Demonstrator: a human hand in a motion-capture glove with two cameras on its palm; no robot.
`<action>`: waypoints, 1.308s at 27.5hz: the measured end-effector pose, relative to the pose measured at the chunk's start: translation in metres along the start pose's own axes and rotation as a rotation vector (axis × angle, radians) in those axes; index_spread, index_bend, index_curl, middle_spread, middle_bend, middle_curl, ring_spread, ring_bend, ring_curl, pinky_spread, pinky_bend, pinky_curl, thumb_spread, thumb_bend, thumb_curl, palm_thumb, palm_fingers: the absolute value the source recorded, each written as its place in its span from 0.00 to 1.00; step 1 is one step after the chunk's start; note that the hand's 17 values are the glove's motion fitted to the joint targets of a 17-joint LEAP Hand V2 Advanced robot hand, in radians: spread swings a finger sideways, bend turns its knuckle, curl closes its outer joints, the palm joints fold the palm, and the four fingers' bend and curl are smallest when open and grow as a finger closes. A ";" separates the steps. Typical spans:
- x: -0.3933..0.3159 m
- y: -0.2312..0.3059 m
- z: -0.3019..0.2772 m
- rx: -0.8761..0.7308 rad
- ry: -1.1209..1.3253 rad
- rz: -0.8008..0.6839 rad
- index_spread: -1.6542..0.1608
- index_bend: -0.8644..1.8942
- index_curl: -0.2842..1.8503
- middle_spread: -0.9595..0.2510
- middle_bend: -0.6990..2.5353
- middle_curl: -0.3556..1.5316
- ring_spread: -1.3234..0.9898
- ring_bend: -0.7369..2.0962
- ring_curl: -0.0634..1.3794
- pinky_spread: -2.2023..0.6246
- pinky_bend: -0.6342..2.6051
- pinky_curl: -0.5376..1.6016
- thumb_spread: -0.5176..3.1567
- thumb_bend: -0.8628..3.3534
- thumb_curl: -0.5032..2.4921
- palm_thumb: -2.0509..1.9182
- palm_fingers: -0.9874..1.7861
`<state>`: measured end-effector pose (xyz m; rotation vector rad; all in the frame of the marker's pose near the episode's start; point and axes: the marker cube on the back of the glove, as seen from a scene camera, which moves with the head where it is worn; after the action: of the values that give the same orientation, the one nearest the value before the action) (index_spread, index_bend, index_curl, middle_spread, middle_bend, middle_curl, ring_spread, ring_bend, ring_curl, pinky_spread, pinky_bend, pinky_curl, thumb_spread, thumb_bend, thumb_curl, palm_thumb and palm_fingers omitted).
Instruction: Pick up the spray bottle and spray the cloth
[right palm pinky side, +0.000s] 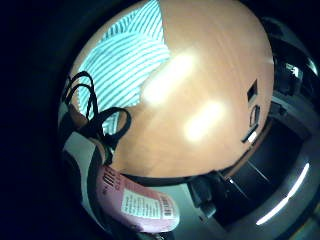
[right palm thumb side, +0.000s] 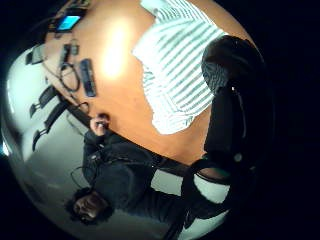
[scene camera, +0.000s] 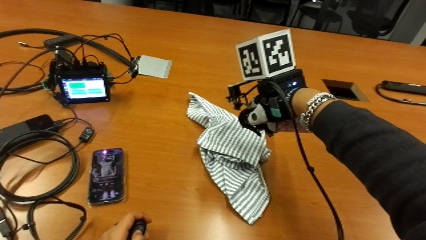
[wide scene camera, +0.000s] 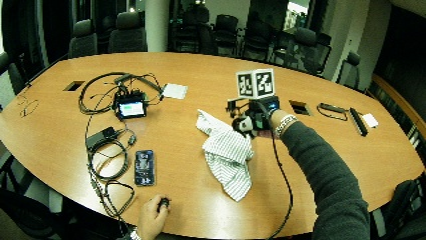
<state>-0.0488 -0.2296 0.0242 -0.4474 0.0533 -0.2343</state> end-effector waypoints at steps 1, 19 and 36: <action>-0.001 -0.003 0.004 -0.029 0.036 0.015 0.75 0.39 0.38 0.63 0.40 0.45 0.50 0.50 0.36 0.67 0.34 0.43 0.57 0.22 0.28 0.70 0.86; -0.011 -0.016 0.020 -0.111 0.129 0.029 0.75 0.39 0.39 0.63 0.40 0.45 0.51 0.50 0.36 0.67 0.34 0.43 0.56 0.22 0.30 0.70 0.86; -0.086 -0.004 -0.075 0.434 -0.369 -0.333 0.75 0.39 0.39 0.63 0.41 0.45 0.50 0.50 0.36 0.67 0.34 0.43 0.57 0.22 0.31 0.70 0.86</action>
<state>-0.1409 -0.2443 -0.0418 -0.0578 -0.4302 -0.4749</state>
